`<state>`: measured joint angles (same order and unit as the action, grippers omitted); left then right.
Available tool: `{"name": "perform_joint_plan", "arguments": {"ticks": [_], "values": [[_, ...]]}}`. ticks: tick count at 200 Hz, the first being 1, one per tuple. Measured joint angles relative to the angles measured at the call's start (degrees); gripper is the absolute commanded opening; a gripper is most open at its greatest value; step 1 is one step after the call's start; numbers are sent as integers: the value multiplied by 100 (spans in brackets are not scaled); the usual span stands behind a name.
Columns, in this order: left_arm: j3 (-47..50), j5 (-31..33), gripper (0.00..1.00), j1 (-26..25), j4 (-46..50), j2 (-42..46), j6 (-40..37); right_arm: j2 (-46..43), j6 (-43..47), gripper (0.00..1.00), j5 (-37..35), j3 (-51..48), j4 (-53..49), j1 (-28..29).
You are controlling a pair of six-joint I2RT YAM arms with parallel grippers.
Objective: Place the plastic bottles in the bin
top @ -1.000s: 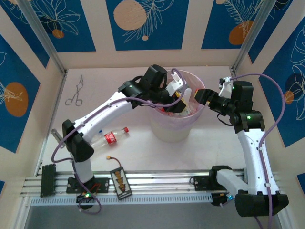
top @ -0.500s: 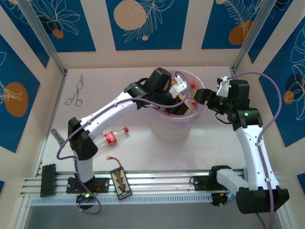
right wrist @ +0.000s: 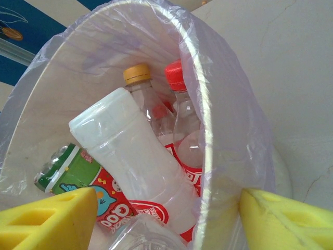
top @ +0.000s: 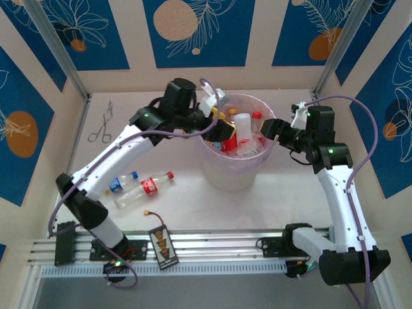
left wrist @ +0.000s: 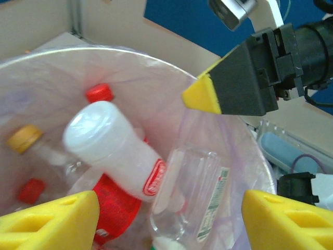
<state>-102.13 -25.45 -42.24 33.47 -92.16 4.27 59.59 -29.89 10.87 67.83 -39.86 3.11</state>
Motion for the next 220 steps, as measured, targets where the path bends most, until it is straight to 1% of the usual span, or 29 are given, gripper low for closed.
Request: {"name": "perform_joint_plan", "arguments": {"ticks": [23,43,70,92,118,130,144,172,190,220], "values": [[407,68,75,389,35,350,31,9,2,73,-2,2,0,4],[962,225,78,817,138,704,42,26,17,73,-20,17,-4,4],[1775,682,80,1399,442,1316,149,59,70,73,-22,31,-7,4],[2315,1084,80,1759,662,1740,339,111,92,73,-22,31,2,4],[2730,1440,81,2000,820,1808,492,155,92,73,-22,31,7,4],[2822,1530,83,2035,811,1631,494,162,92,73,-22,31,11,4],[2861,1515,89,2037,680,1309,503,160,92,73,-22,20,20,4],[2811,1307,99,2048,83,442,485,160,92,73,-37,-13,42,4],[2487,1180,100,2063,-181,-319,380,149,92,73,-39,-13,39,4],[1672,1003,100,2109,-555,-1488,127,111,92,73,-37,-13,17,4]]}}
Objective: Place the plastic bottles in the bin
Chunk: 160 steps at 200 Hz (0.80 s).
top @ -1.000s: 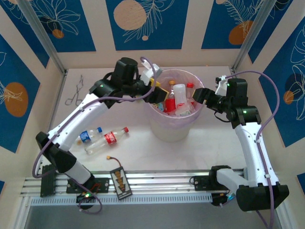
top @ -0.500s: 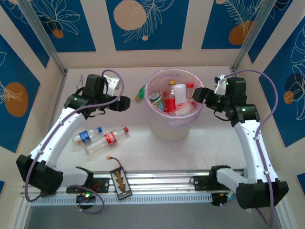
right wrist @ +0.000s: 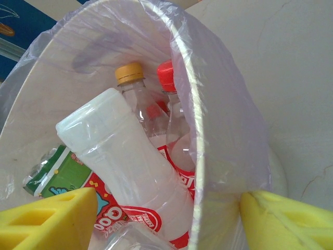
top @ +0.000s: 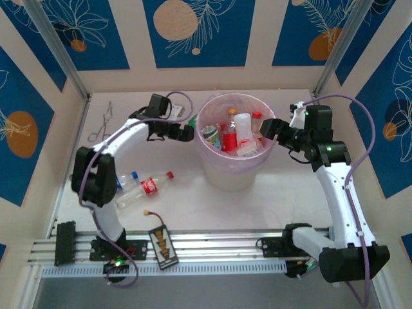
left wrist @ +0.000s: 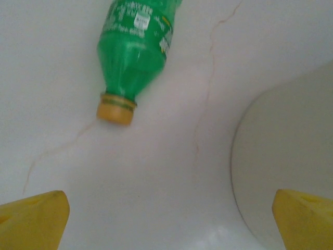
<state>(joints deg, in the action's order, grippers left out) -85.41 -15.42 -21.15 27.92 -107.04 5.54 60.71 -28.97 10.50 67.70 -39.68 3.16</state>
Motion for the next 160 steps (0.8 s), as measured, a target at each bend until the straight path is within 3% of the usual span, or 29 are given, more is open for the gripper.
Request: {"name": "perform_joint_plan", "arguments": {"ticks": [69,132,160], "values": [[-2103,-94,100,42,-295,-2002,-719,-96,0,73,17,0,-151,0],[-3534,-323,100,42,151,-3226,-557,-291,-2,73,15,0,-326,26],[-3556,-289,88,42,350,-3366,-433,-302,-2,73,15,0,-345,26]]}}
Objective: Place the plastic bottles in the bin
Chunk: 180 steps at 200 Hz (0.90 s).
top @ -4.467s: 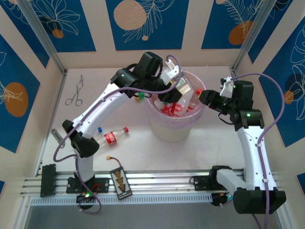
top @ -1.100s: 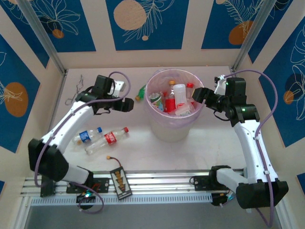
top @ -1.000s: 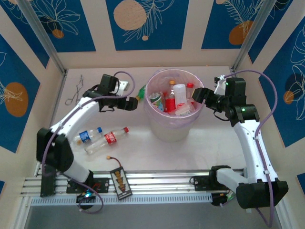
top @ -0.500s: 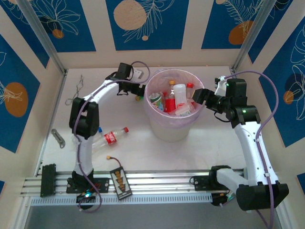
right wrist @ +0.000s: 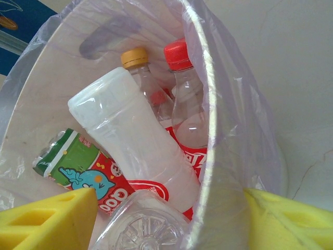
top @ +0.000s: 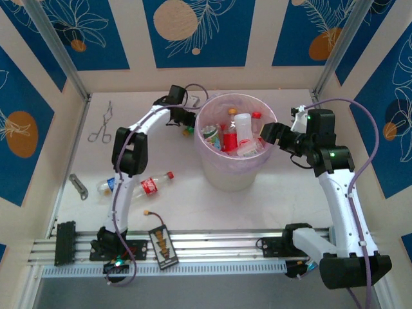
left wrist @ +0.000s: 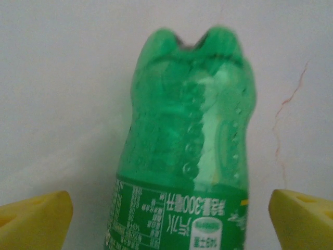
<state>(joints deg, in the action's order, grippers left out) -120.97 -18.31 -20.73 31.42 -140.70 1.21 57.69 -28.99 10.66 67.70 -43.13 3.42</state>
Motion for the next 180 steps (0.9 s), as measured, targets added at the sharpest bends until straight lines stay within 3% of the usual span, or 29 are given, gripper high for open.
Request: {"name": "perform_joint_plan", "arguments": {"ticks": [46,102,132,151,180], "values": [[31,92,60,0,46,-15,153,0,0,73,0,0,0,0],[269,79,59,7,-247,92,328,-4,0,73,2,0,0,0],[962,-50,55,96,-579,461,516,-26,-2,70,4,0,-4,0],[1652,-422,48,374,-1106,811,949,-28,-7,69,26,0,-7,-2],[2533,-793,46,1008,-1961,1377,1532,-28,-24,68,24,0,-11,-2]]}}
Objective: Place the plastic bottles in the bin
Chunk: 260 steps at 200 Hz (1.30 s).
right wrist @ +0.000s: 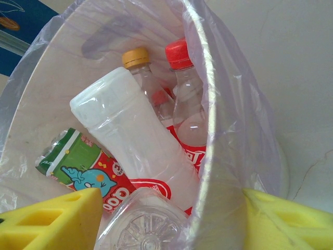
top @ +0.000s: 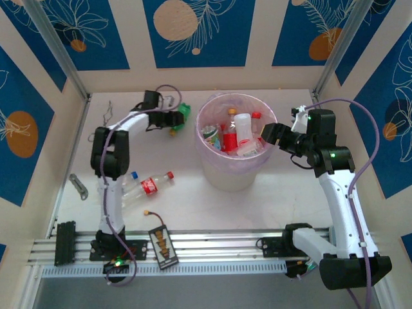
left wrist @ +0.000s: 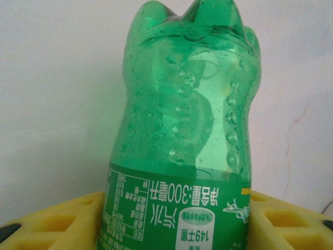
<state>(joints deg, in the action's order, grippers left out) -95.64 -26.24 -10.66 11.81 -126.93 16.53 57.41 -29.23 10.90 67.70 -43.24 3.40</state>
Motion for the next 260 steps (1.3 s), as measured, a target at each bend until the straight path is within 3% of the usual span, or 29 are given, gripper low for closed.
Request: {"name": "perform_joint_plan", "arguments": {"ticks": [26,54,169,191,218,260], "values": [[560,-378,42,466,-708,634,470,0,-7,67,2,0,-2,0],[1097,-660,42,649,-1266,1434,752,-35,-26,67,0,-35,-2,0],[2085,-533,39,595,-828,4653,466,-22,-44,66,0,-33,-7,2],[1878,-522,37,243,-568,4872,413,15,-42,66,-7,-26,-13,2],[1263,-411,29,-719,55,4968,81,22,-44,66,0,-13,-15,2],[391,-175,28,-1869,590,5104,-238,24,-48,66,2,-9,-13,2]]}}
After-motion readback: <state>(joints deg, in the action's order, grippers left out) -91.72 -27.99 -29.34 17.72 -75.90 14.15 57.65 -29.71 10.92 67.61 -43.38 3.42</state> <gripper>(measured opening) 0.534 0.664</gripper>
